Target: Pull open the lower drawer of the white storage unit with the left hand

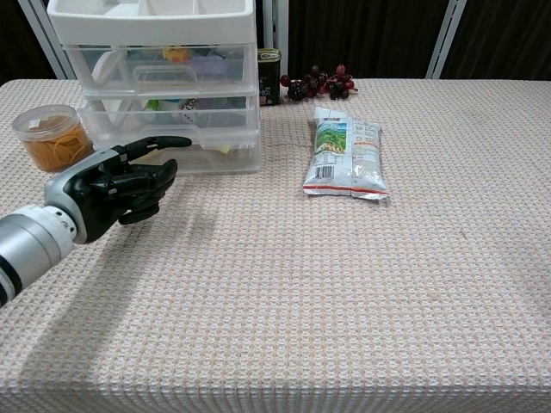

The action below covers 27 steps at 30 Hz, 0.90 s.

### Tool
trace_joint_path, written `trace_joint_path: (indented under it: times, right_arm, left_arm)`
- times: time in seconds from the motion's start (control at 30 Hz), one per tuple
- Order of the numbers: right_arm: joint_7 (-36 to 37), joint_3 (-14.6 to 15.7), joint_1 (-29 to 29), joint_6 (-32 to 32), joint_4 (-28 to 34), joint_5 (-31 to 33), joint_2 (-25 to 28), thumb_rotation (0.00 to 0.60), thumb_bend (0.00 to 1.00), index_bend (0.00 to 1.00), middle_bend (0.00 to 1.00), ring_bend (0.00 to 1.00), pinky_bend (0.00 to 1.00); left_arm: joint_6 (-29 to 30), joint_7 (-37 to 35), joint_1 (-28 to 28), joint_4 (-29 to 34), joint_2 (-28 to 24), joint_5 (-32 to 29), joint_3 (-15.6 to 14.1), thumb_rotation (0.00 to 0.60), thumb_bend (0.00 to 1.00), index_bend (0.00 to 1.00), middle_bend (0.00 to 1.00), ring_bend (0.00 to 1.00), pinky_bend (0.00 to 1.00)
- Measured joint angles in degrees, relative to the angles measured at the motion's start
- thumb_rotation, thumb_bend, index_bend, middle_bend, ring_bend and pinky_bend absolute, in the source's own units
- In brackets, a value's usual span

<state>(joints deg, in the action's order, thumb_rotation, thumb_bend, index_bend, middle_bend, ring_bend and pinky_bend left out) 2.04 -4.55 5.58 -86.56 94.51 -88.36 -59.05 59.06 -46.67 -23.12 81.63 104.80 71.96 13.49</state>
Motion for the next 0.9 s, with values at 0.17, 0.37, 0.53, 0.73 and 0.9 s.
trace_joint_path:
  times: [0.17,0.37,0.53,0.73,0.9]
  right_arm:
    - [1.01,0.01,0.4,0.8,-0.77,0.07,-0.27,0.6,0.06,0.0,0.03,0.0,0.0]
    - [1.7,-0.04,0.57,0.93,-1.61,0.03,-0.44,0.6,0.07,0.0,0.03,0.0,0.0]
    - [2.0,-0.19,0.72,0.51,-1.77,-0.49,-0.3,0.6,0.08,0.0,0.03,0.0,0.0]
    - [2.33,-0.34,0.38,-0.46,-1.61,-0.68,0.14,0.6,0.09,0.0,0.03,0.0,0.0]
    - [2.71,-0.3,0.12,-0.5,-1.84,-0.24,0.2,0.6,0.1,0.0,0.03,0.0,0.0]
  left_arm:
    - [2.35,3.94,1.88,1.88,-2.06,0.88,-2.34,0.6,0.47,0.2,0.76,0.88,1.0]
    - [8.87,13.59,3.65,4.28,-5.61,6.92,-5.3,0.6,0.47,0.26,0.77,0.88,1.0]
    - [11.91,26.42,3.33,7.42,-10.48,10.66,-5.51,0.6,0.46,0.24,0.77,0.88,1.0]
    - [10.02,40.67,-0.03,9.93,-14.99,9.74,-3.03,0.6,0.42,0.2,0.76,0.88,1.0]
    - [6.74,45.93,-3.28,8.99,-15.17,5.63,-1.09,0.6,0.41,0.2,0.78,0.89,1.0]
